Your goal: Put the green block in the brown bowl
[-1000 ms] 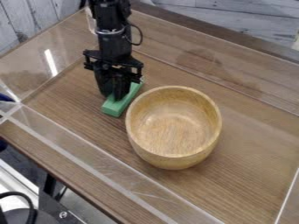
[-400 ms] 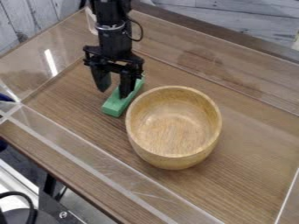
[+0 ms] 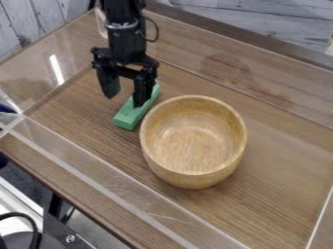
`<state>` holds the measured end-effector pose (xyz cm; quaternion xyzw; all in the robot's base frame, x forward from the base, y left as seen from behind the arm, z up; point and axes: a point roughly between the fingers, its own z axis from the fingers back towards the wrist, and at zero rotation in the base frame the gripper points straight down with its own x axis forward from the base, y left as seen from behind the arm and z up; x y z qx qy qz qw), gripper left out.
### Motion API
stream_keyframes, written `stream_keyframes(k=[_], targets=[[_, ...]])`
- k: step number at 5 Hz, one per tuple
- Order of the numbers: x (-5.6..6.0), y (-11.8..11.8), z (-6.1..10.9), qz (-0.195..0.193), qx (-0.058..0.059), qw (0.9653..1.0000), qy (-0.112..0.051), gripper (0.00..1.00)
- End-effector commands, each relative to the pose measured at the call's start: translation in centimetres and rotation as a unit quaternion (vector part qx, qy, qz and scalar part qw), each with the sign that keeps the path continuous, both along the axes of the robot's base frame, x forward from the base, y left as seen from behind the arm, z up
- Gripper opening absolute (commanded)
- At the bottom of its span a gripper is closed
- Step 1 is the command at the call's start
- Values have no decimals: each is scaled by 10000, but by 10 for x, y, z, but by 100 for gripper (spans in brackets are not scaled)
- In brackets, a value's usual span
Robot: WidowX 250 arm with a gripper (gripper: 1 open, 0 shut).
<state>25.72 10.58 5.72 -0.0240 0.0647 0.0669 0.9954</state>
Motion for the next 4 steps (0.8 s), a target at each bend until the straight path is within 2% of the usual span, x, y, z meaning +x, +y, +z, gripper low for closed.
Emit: stream_keyframes(k=[1, 4], targets=[[12, 3, 11, -25, 171, 9994, -304, 100], [13, 2, -13, -25, 188, 9998, -100, 100]])
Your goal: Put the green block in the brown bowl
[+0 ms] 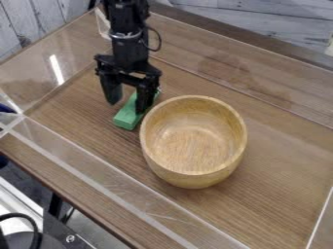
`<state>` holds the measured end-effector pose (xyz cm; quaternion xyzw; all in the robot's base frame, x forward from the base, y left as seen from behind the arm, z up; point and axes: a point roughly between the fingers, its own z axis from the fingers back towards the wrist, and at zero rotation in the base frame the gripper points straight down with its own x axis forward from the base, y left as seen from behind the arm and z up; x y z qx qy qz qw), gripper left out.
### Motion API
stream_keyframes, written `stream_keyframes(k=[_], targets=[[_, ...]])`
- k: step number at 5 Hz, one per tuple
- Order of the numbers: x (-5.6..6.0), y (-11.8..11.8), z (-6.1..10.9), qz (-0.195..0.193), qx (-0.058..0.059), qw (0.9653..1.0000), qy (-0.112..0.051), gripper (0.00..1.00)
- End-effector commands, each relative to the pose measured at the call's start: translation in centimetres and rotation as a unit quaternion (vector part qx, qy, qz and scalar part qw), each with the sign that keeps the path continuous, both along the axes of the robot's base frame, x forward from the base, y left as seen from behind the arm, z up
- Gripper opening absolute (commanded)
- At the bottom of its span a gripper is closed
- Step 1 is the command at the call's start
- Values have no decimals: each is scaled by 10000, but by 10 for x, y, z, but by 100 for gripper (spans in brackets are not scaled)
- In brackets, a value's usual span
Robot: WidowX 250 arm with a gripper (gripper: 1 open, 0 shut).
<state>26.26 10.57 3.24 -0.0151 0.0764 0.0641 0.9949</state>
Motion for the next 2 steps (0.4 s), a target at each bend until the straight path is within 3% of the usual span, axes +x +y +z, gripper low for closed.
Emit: stream_keyframes(k=[1, 2], targets=[[8, 2, 8, 26, 93, 9997, -208, 0], [8, 2, 18, 23, 52, 9996, -284, 0]])
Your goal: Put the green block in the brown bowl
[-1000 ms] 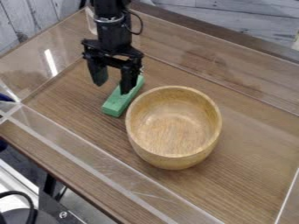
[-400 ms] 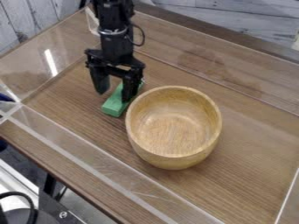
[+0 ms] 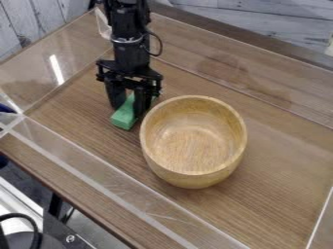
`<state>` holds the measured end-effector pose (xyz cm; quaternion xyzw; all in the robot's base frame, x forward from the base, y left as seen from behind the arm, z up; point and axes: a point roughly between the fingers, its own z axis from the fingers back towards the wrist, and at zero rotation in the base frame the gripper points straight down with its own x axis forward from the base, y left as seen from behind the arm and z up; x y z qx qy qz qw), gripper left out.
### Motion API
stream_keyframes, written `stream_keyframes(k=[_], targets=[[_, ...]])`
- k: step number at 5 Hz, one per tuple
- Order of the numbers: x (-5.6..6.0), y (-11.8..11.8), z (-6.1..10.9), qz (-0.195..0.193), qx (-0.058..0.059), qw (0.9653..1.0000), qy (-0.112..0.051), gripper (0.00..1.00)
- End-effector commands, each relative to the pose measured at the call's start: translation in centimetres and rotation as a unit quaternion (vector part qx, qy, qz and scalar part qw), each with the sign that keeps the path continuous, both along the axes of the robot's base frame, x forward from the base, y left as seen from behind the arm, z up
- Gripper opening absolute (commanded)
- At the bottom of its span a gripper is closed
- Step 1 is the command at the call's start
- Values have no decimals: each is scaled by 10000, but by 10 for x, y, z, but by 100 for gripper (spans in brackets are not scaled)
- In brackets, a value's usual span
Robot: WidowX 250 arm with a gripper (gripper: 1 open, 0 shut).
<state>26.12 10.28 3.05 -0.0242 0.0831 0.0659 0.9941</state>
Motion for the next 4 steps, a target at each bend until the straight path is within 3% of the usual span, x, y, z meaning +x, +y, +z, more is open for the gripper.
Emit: stream_keyframes(k=[1, 3, 4], targets=[[11, 1, 31, -33, 116, 9989, -455, 0], [16, -24, 67, -237, 63, 9962, -832, 0], [18, -48, 79, -450, 6, 9947, -920, 0]])
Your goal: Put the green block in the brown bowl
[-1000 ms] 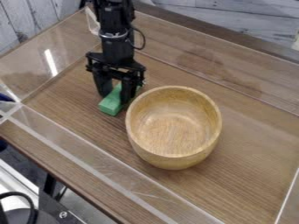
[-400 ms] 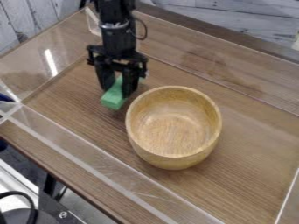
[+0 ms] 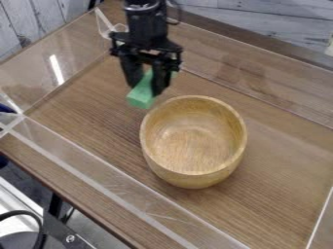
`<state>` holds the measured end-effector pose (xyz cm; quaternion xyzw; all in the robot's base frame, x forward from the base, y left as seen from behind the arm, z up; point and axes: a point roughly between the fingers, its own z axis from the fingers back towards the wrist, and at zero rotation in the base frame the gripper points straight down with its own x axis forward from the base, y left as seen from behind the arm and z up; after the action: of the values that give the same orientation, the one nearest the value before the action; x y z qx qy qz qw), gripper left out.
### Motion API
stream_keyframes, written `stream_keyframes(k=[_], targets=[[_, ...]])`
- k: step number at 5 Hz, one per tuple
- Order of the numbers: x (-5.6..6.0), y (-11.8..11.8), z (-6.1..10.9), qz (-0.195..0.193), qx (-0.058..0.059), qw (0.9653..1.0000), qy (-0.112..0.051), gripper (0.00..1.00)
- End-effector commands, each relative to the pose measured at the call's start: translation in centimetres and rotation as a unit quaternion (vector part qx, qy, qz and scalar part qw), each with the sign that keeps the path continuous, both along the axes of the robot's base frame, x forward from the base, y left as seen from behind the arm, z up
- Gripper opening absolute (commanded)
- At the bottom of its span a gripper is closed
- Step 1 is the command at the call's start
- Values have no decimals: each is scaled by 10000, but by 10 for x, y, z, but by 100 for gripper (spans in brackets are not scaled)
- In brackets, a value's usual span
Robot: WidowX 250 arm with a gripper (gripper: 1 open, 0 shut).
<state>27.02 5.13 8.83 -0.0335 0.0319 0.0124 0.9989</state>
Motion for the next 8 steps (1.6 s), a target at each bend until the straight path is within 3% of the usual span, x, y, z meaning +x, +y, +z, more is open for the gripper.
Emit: stream_keyframes(k=[1, 4, 8], targets=[[8, -18, 19, -143, 41, 9992, -372, 0], [-8, -47, 2, -509, 23, 9985, -209, 0], [-19, -61, -24, -785, 46, 9969, 74, 0]])
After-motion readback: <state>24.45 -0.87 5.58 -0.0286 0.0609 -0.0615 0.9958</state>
